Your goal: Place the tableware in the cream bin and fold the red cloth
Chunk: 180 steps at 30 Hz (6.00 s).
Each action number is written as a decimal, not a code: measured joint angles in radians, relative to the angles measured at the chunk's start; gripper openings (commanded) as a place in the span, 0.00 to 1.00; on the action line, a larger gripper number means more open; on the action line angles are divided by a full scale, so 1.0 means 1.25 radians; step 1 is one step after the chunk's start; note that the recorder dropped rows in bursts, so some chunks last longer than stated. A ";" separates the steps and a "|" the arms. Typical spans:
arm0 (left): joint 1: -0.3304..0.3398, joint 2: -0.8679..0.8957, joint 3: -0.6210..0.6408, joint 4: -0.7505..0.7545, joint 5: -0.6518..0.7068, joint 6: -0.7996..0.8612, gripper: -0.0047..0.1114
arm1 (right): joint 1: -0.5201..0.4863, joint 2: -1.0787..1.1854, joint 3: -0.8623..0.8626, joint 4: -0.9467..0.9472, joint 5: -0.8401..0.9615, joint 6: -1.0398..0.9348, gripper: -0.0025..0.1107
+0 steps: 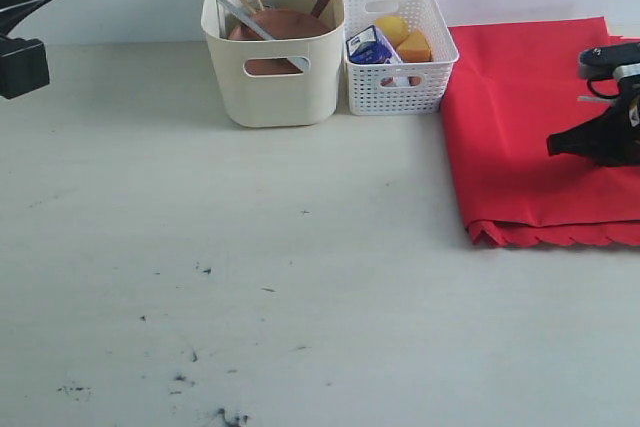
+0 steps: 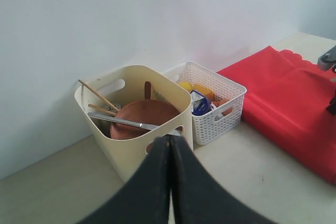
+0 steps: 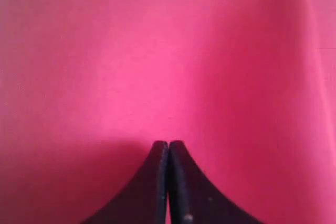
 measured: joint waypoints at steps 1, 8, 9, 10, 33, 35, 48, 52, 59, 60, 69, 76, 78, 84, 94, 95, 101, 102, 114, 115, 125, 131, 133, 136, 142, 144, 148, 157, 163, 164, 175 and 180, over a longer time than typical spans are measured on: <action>0.000 0.000 0.000 0.000 0.000 0.000 0.05 | 0.000 0.017 -0.006 -0.004 -0.016 0.000 0.02; 0.000 0.000 0.000 0.000 0.005 0.000 0.05 | 0.000 0.102 -0.116 -0.006 -0.066 -0.002 0.02; 0.000 0.000 0.000 0.000 0.005 0.000 0.05 | 0.000 0.111 -0.129 -0.006 -0.066 -0.002 0.02; 0.000 0.000 0.000 0.000 0.007 0.000 0.05 | -0.001 0.118 -0.144 -0.006 -0.066 -0.002 0.02; 0.000 -0.059 0.108 0.000 -0.008 -0.052 0.05 | -0.001 -0.372 0.084 0.086 -0.167 0.039 0.02; 0.000 -0.113 0.151 -0.001 -0.050 -0.069 0.05 | -0.001 -0.459 0.149 0.103 -0.235 0.062 0.02; 0.000 -0.328 0.222 0.004 -0.093 -0.078 0.05 | -0.001 -0.613 0.209 0.122 -0.287 0.179 0.02; 0.000 -0.328 0.222 0.010 -0.093 -0.078 0.05 | -0.001 -0.614 0.209 0.123 -0.287 0.179 0.02; 0.084 -0.430 0.266 0.022 -0.095 -0.070 0.05 | -0.001 -0.614 0.209 0.125 -0.287 0.179 0.02; 0.117 -0.464 0.282 0.022 -0.097 -0.070 0.05 | -0.001 -0.614 0.209 0.125 -0.287 0.179 0.02; 0.435 -0.707 0.393 0.022 -0.086 -0.070 0.05 | -0.001 -0.614 0.209 0.125 -0.287 0.179 0.02; 0.461 -0.714 0.456 -0.003 -0.055 -0.032 0.05 | -0.001 -0.614 0.209 0.125 -0.287 0.179 0.02; 0.461 -0.714 0.489 -0.058 -0.078 0.022 0.05 | -0.001 -0.614 0.209 0.125 -0.287 0.179 0.02; 0.461 -0.714 0.511 -0.226 -0.085 0.130 0.05 | -0.001 -0.614 0.209 0.125 -0.287 0.179 0.02; 0.479 -0.714 0.511 -0.247 0.069 0.143 0.05 | -0.001 -0.614 0.209 0.125 -0.287 0.179 0.02; 0.483 -0.714 0.511 -0.248 0.079 0.143 0.05 | -0.001 -0.614 0.209 0.125 -0.287 0.179 0.02; 0.488 -0.714 0.511 -0.253 0.096 0.143 0.05 | -0.001 -0.614 0.209 0.125 -0.287 0.181 0.02; 0.488 -0.714 0.511 -0.253 0.098 0.143 0.05 | -0.001 -0.614 0.209 0.125 -0.287 0.181 0.02; 0.488 -0.714 0.511 -0.253 0.098 0.143 0.05 | -0.001 -0.614 0.209 0.125 -0.287 0.181 0.02; 0.488 -0.714 0.511 -0.253 0.098 0.143 0.05 | -0.001 -0.614 0.209 0.125 -0.287 0.181 0.02; 0.488 -0.714 0.511 -0.253 0.098 0.143 0.05 | 0.042 -0.636 0.214 0.143 -0.080 0.401 0.02; 0.488 -0.714 0.511 -0.253 0.098 0.143 0.05 | 0.156 -0.720 0.255 0.145 0.053 0.373 0.02; 0.488 -0.714 0.511 -0.253 0.098 0.143 0.05 | 0.192 -0.770 0.283 0.145 0.068 0.368 0.02; 0.488 -0.714 0.511 -0.253 0.098 0.143 0.05 | 0.237 -0.850 0.340 0.154 0.082 0.365 0.02; 0.488 -0.714 0.511 -0.253 0.098 0.143 0.05 | 0.287 -1.021 0.455 0.205 0.103 0.322 0.02; 0.488 -0.714 0.511 -0.253 0.098 0.143 0.05 | 0.289 -1.083 0.494 0.284 0.106 0.219 0.02; 0.488 -0.714 0.511 -0.253 0.098 0.143 0.05 | 0.289 -1.189 0.573 0.519 0.067 -0.082 0.02; 0.488 -0.714 0.511 -0.253 0.098 0.143 0.05 | 0.289 -1.421 0.746 0.695 0.037 -0.356 0.02; 0.488 -0.714 0.511 -0.253 0.098 0.143 0.05 | 0.289 -1.507 0.777 0.699 0.036 -0.351 0.02; 0.488 -0.714 0.511 -0.253 0.098 0.143 0.05 | 0.289 -1.513 0.777 0.699 0.036 -0.351 0.02; 0.488 -0.714 0.511 -0.253 0.098 0.143 0.05 | 0.191 -1.574 0.777 0.695 0.047 -0.371 0.02; 0.488 -0.714 0.511 -0.253 0.098 0.143 0.05 | 0.091 -1.585 0.777 0.690 0.062 -0.424 0.02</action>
